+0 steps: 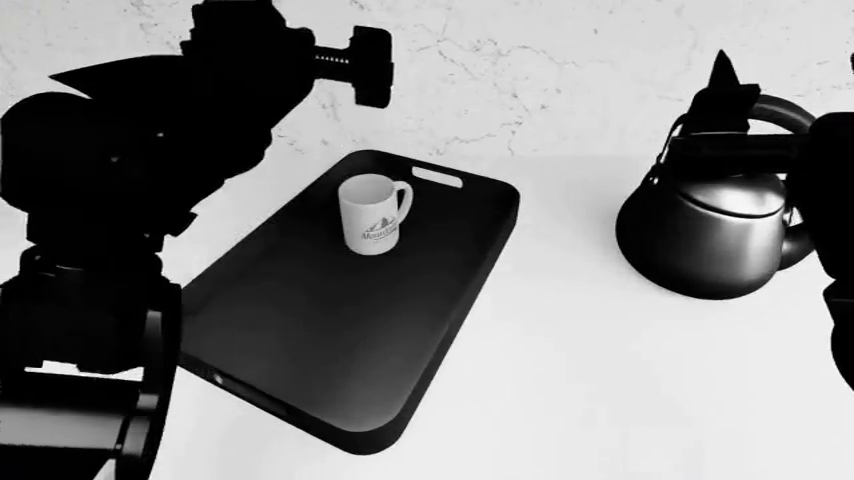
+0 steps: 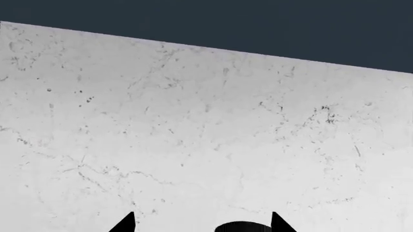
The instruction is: Pick the kettle from the counter and place it on the tray. Then pick the mug from the cabinet and place it on the tray. Then close the cabinet doors.
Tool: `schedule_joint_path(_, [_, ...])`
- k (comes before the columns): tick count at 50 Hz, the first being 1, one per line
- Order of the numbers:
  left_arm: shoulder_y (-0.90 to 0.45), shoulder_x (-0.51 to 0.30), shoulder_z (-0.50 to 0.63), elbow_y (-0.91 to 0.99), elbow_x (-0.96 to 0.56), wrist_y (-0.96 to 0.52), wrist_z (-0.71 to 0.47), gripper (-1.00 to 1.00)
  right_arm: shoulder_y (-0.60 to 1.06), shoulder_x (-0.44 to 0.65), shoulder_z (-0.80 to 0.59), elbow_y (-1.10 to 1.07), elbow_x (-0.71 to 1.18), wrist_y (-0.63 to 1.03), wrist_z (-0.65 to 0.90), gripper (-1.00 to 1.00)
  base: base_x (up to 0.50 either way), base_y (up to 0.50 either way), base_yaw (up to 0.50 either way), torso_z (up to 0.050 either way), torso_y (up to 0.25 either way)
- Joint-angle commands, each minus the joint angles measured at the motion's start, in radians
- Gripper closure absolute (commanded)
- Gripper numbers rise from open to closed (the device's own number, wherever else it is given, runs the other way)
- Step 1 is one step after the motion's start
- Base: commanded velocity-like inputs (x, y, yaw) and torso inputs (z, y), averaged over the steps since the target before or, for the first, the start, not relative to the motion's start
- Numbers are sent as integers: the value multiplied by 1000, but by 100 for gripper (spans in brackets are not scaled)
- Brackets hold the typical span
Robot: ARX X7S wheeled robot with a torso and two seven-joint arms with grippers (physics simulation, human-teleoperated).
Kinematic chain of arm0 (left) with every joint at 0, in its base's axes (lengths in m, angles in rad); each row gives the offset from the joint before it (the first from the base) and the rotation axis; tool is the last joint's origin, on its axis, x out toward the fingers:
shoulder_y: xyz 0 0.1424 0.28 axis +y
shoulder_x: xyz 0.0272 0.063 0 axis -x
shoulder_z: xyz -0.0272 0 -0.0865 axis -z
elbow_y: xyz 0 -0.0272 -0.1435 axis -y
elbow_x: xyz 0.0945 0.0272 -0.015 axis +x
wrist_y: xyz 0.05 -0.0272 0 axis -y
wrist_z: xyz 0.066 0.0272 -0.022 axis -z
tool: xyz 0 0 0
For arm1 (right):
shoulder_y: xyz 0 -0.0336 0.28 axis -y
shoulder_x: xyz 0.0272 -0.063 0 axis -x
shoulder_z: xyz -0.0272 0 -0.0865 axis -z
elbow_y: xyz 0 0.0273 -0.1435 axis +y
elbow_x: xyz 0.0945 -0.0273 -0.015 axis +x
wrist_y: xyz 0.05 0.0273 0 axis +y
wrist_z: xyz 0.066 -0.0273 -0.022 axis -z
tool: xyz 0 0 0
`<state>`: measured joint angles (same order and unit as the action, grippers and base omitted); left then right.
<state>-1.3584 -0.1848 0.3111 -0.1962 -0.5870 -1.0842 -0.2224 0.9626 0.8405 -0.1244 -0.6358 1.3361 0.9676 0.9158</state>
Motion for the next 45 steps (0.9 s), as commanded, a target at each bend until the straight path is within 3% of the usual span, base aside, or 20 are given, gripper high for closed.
schedule_joint_path(1, [-19, -76, -69, 276, -108, -152, -28, -100, 78, 35, -31, 54, 80, 88, 34, -100, 0, 0, 0, 0, 0])
schedule_joint_path(20, [30, -121, -112, 359, -154, -182, -42, -100, 32, 196, -42, 95, 19, 147, -44, -100, 0, 0, 0, 0, 0])
schedule_joint_path(45, [73, -135, -134, 368, -177, -176, -56, -100, 28, 190, -184, 133, -154, 181, -102, -100, 0, 0, 0, 0, 0])
